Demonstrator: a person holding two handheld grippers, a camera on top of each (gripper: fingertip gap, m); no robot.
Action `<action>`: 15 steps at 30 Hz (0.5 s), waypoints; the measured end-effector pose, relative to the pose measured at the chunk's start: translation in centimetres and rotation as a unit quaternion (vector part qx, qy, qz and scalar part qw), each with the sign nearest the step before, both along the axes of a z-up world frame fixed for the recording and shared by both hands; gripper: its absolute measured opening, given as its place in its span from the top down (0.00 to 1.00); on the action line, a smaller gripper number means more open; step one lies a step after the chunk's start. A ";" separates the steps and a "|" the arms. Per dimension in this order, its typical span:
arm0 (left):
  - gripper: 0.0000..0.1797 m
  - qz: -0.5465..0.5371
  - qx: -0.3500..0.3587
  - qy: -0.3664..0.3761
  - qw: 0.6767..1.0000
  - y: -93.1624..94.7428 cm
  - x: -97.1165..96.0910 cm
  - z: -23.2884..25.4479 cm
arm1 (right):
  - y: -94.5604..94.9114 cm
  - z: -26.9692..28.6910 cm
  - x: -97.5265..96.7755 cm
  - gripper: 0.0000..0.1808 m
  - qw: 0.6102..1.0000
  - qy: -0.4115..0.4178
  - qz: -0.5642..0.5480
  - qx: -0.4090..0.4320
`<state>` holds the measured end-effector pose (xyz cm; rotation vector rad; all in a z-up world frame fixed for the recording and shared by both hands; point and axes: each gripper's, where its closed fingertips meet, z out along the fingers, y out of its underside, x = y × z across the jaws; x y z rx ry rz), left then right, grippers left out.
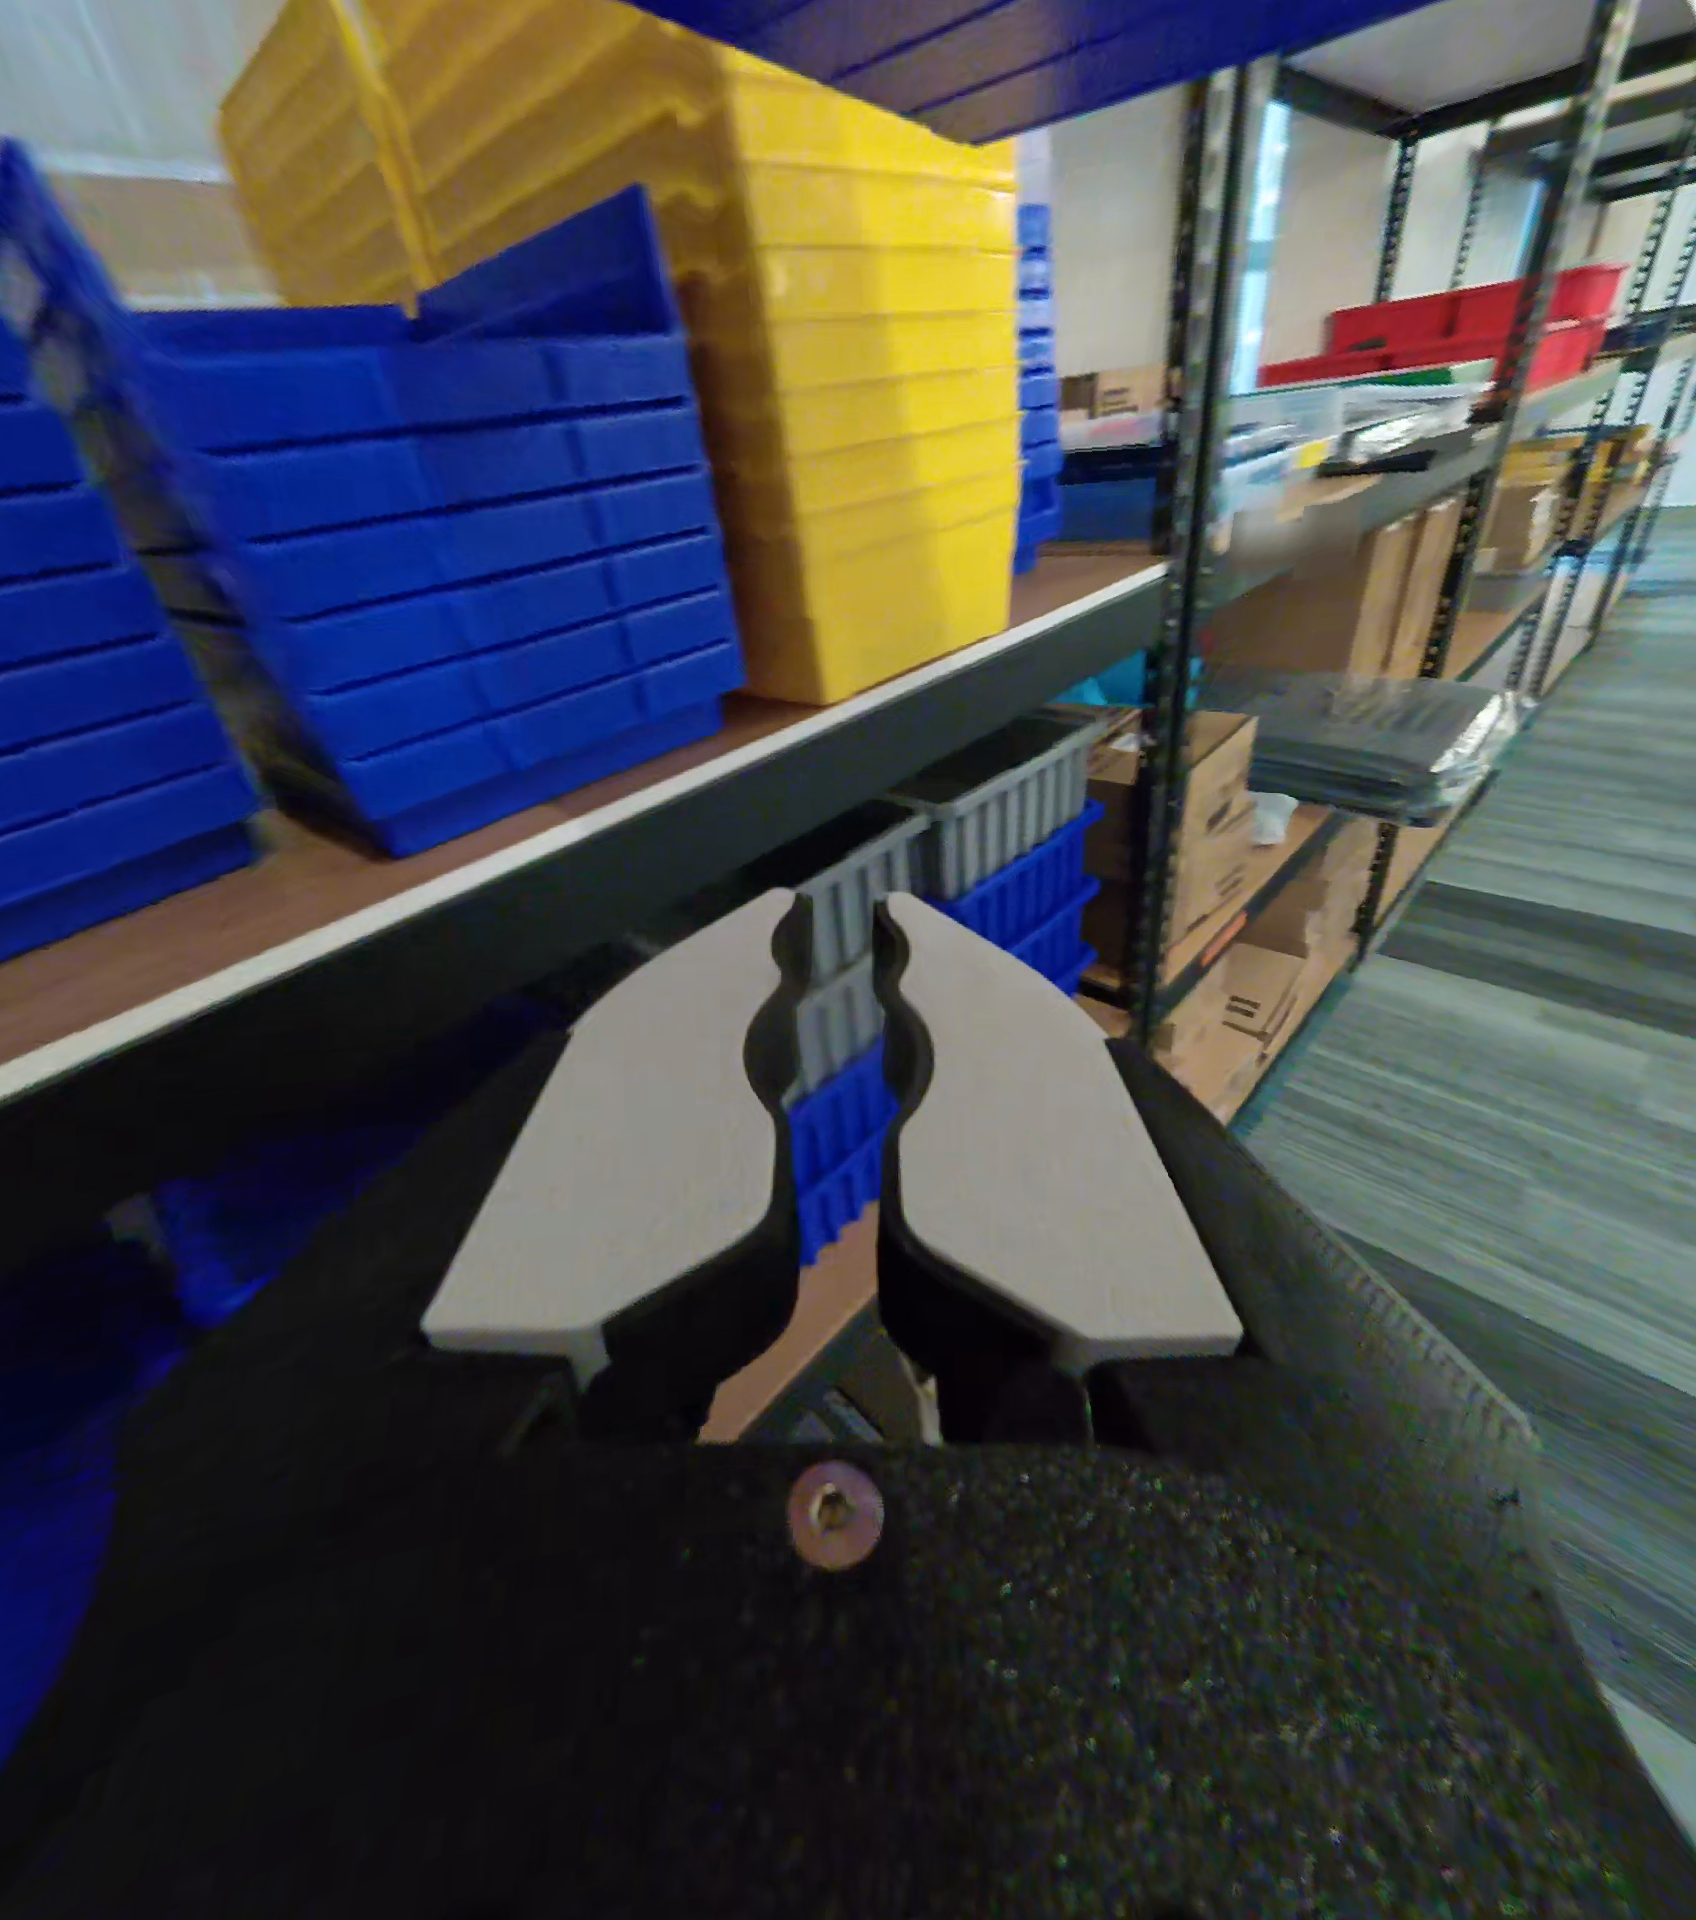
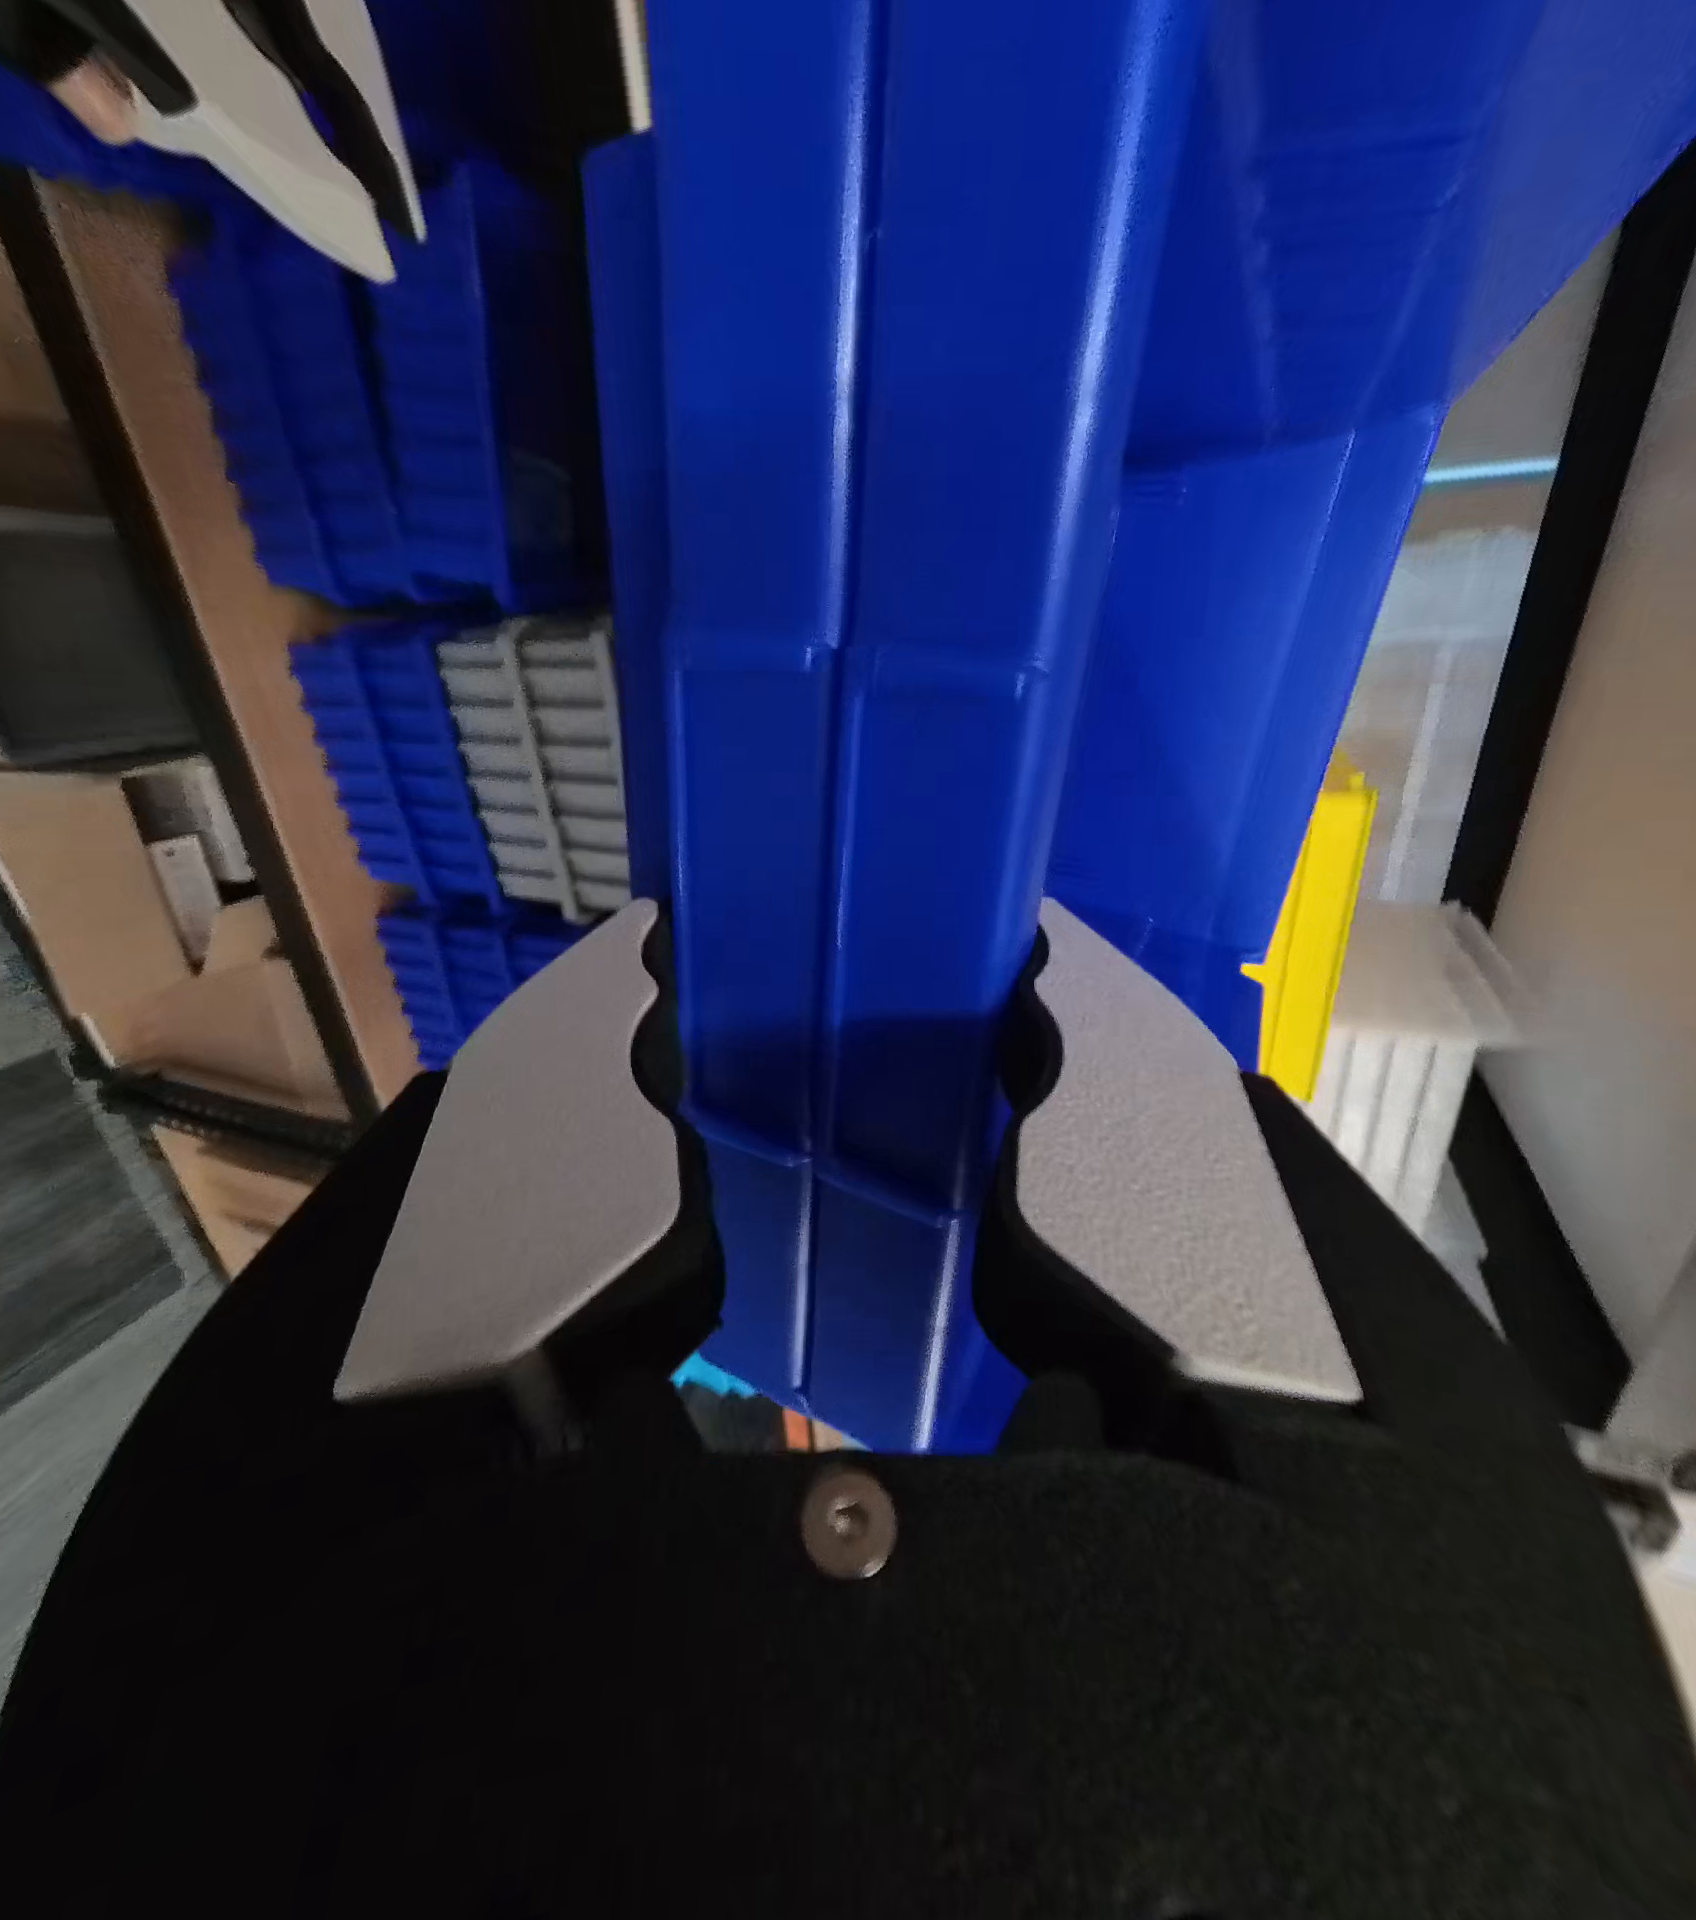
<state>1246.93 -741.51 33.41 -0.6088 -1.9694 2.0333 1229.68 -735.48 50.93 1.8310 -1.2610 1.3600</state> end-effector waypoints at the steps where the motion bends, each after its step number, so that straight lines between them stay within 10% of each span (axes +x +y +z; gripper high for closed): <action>1: 0.94 -0.007 0.002 0.000 1.000 1.1 -1.9 -0.5 | 1.8 -0.8 -1.8 0.67 1.000 -0.003 -0.010 -0.001; 15: 0.95 -0.325 -0.004 -0.010 0.946 20.7 -41.9 -1.5 | 32.3 -7.5 -32.3 0.68 0.938 -0.030 -0.342 0.042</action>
